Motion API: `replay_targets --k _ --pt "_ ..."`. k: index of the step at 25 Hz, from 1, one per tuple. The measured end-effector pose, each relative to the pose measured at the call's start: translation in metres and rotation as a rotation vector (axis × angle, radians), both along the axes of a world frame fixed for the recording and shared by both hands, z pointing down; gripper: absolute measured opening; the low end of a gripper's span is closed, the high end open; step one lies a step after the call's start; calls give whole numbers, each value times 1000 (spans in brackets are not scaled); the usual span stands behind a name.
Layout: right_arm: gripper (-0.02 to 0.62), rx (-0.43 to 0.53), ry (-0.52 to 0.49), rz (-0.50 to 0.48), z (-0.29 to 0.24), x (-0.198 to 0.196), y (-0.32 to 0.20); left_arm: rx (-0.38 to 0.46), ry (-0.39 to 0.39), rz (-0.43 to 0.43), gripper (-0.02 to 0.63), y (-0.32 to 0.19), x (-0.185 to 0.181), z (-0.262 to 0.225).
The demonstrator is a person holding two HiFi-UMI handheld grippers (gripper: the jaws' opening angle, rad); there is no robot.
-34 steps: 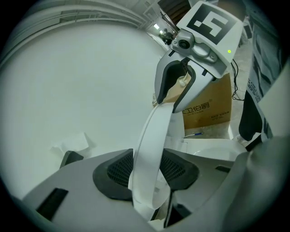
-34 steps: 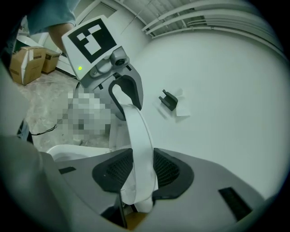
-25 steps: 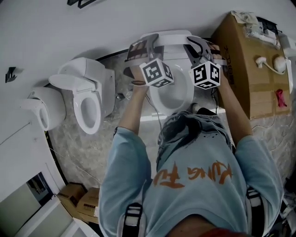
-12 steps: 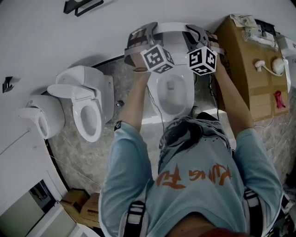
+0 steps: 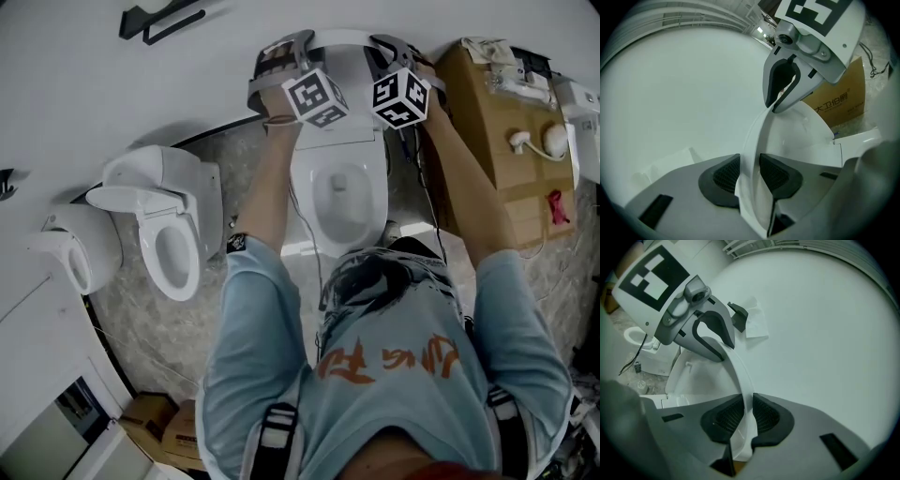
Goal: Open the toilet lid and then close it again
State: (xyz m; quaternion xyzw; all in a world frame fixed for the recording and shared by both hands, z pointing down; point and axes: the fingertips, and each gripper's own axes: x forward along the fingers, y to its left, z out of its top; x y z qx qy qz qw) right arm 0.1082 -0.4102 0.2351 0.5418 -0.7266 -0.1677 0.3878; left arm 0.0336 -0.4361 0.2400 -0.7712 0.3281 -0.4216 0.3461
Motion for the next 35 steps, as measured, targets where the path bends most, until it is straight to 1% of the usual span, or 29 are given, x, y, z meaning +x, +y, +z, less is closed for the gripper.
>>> replay_targets --k 8,11,14,17,18,19,21,22,24,25,26,29,30,33,35 --pt "49 -27 35 20 4 6 -37 -8 27 -26 146 -36 5 2" --pt "49 -45 50 24 5 3 -44 -32 31 -39 144 -43 3 5" --pt "54 -55 32 31 8 1 -47 -54 23 -33 144 -46 2 12" --pt "73 -45 16 38 9 5 -46 -66 45 -12 145 -40 5 10" --pt "85 -45 32 27 11 4 -45 -69 63 -10 223 -36 4 8" --pt "97 -47 57 9 12 3 -43 -68 79 -10 253 -31 2 5" --pt "112 -32 96 -25 8 2 -38 -46 96 -16 246 -21 -4 0" --pt "111 -11 87 -32 2 2 -35 -34 110 -26 230 -15 -8 -4" --pt "109 31 1 -24 -12 2 -25 -31 162 -67 211 -2 -21 -12" --pt "102 41 -59 -13 -17 3 -17 -38 196 -96 170 6 -28 -16" --pt "84 45 -120 -1 -21 5 -9 -46 229 -126 110 15 -35 -19" --pt "48 30 -276 13 -25 11 16 -44 293 -204 43 47 -54 -25" --pt "16 18 -304 10 -24 12 25 -43 306 -230 38 58 -60 -25" --pt "12 -8 -356 -28 -18 8 55 -68 345 -305 26 95 -78 -21" --pt "12 -17 -422 -62 -13 2 77 -89 365 -344 26 125 -89 -13"
